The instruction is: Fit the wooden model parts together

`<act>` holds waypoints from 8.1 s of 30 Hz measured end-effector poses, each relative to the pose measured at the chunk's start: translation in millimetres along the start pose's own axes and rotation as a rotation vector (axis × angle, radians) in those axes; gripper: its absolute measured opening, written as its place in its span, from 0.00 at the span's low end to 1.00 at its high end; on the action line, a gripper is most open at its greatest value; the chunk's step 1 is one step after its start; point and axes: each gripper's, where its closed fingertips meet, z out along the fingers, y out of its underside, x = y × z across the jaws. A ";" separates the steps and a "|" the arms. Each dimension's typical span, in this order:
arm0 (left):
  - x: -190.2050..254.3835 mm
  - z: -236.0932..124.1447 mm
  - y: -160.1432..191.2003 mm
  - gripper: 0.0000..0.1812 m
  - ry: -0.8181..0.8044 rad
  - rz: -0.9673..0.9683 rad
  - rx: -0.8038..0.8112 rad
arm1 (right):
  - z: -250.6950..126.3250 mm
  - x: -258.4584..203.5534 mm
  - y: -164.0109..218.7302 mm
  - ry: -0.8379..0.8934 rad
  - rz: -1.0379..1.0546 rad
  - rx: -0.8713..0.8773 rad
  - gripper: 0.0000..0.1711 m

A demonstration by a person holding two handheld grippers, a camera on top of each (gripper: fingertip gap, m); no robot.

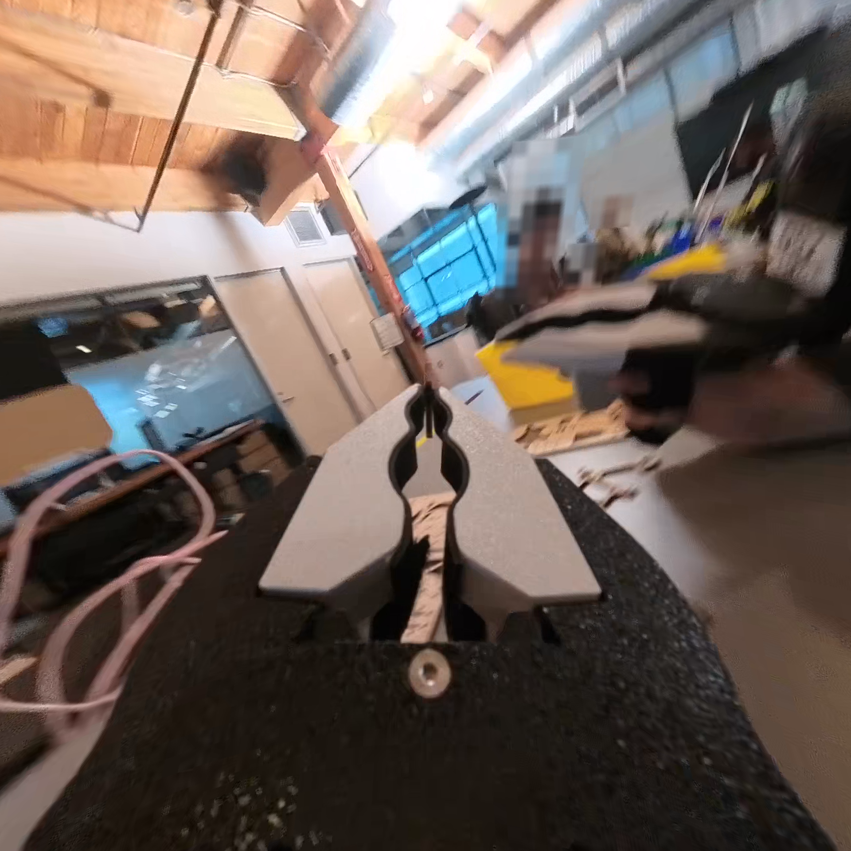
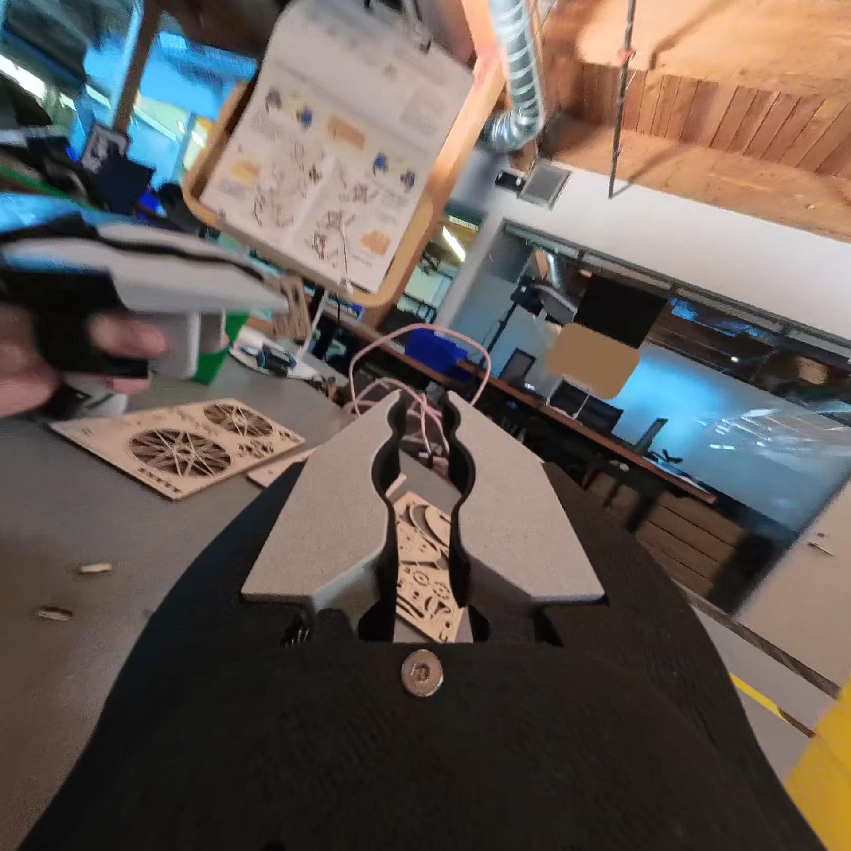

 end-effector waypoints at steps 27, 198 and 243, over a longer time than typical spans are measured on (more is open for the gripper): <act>14.6 30.2 2.8 0.01 -0.071 -0.126 -0.017 | 23.1 -12.4 4.0 -0.077 -0.042 0.037 0.00; 75.9 20.5 -16.4 0.00 0.320 -0.632 -0.155 | -27.4 -49.7 -50.0 -0.798 0.909 0.071 0.04; 88.8 19.8 -18.4 0.00 0.391 -0.731 -0.171 | -36.6 -45.6 -48.0 -0.778 0.581 0.065 0.01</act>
